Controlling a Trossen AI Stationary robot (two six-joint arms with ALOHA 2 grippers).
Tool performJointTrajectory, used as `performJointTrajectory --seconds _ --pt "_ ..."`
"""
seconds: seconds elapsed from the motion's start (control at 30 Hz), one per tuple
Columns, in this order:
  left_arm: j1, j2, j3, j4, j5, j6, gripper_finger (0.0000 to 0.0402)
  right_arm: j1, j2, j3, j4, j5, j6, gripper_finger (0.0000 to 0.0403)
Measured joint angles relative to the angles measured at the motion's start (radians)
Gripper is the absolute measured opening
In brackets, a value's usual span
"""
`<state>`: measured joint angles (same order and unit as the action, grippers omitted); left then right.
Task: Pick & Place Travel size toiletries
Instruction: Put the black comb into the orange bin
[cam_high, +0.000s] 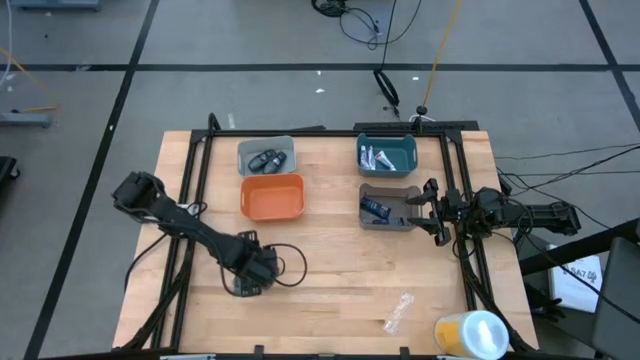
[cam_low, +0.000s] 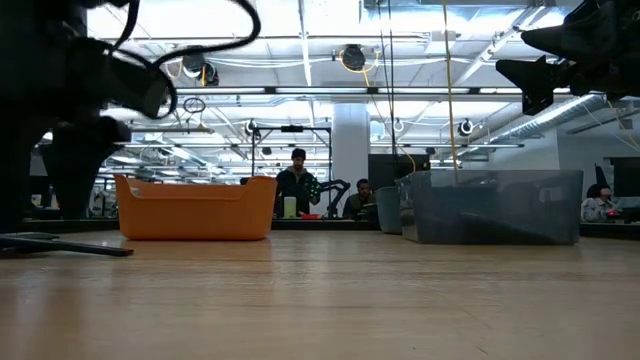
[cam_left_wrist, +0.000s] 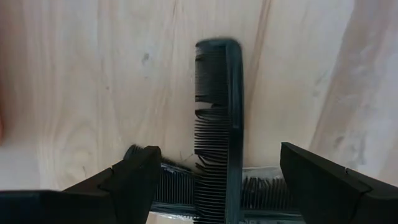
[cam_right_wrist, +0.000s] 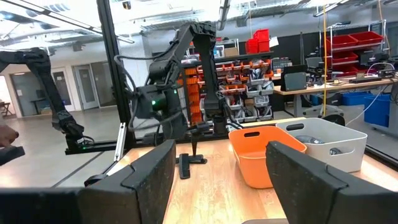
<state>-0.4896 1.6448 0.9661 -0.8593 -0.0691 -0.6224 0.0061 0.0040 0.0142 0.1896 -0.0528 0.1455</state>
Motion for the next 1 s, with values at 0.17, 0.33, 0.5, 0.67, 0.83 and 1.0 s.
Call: performJointTrajectory --seconds 0.17,0.33,0.5,0.67,0.83,1.0 --pt "0.002 0.044 0.0 0.0 0.017 -0.015 0.0321 0.0 0.0 0.0 0.0 0.0 0.0 0.0238" --pt "0.01 0.067 0.0 0.001 0.017 -0.027 0.0321 0.0 0.0 0.0 0.0 0.0 0.0 0.0238" --pt "0.013 0.071 -0.003 0.01 0.018 -0.014 0.0321 0.0 0.0 0.0 0.0 0.0 0.0 0.0238" --pt "0.027 0.071 -0.014 0.026 0.089 -0.009 0.0321 0.0 0.0 0.0 0.0 0.0 0.0 0.0238" --pt "0.04 0.071 -0.014 0.03 0.14 0.004 0.0306 0.0 0.0 0.0 0.0 0.0 0.0 0.0238" --pt "0.061 0.071 -0.015 0.042 0.136 0.023 0.0253 0.0 0.0 0.0 0.0 0.0 0.0 0.0238"
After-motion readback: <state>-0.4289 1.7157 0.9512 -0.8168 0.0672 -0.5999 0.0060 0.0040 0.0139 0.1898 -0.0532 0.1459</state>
